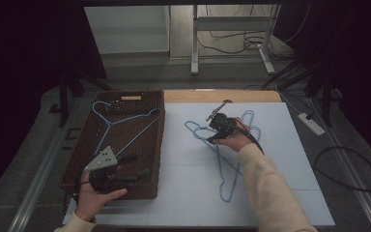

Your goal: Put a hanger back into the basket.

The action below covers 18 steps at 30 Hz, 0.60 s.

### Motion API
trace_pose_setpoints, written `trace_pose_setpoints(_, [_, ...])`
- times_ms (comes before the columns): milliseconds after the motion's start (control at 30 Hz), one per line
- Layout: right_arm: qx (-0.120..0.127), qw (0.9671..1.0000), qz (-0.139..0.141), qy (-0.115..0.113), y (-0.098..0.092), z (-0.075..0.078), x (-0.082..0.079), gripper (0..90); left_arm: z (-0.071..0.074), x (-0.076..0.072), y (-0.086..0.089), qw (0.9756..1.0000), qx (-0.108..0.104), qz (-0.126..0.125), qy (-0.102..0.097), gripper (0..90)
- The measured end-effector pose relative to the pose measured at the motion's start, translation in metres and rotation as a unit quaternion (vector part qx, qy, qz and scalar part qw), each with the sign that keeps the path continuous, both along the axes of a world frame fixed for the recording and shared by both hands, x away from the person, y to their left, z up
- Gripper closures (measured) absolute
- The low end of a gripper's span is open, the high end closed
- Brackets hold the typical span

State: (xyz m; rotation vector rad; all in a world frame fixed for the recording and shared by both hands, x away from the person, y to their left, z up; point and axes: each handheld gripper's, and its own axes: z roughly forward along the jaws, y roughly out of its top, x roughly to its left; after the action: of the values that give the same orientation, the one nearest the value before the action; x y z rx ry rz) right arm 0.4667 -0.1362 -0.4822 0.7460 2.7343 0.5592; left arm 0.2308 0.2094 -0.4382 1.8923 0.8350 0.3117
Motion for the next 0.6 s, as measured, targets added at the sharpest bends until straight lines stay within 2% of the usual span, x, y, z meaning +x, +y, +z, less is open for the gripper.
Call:
trace_pose_setpoints(200, [-0.024,0.9996,0.009,0.016,0.005,-0.007,0.009,44.5,0.000,0.000,-0.001,1.0000,-0.001,-0.002,0.000,30.6])
trace_pose_setpoints(467, [-0.044,0.9971,0.022,0.058,0.007,-0.016,0.020,53.5,-0.002,0.001,0.000,1.0000,0.002,-0.002,0.001,30.6])
trace_pose_setpoints(533, [-0.044,0.9961,0.031,0.070,0.009,-0.015,0.021,60.9,-0.002,0.001,0.000,1.0000,0.002,-0.002,0.001,30.6])
trace_pose_setpoints(567, [-0.044,0.9961,0.031,0.070,0.009,-0.015,0.021,60.9,-0.002,0.001,0.000,1.0000,0.002,-0.002,0.001,30.6])
trace_pose_setpoints(600, [-0.046,0.9946,0.035,0.086,0.011,-0.015,0.022,68.4,-0.002,0.001,0.000,1.0000,0.002,-0.002,0.002,30.6])
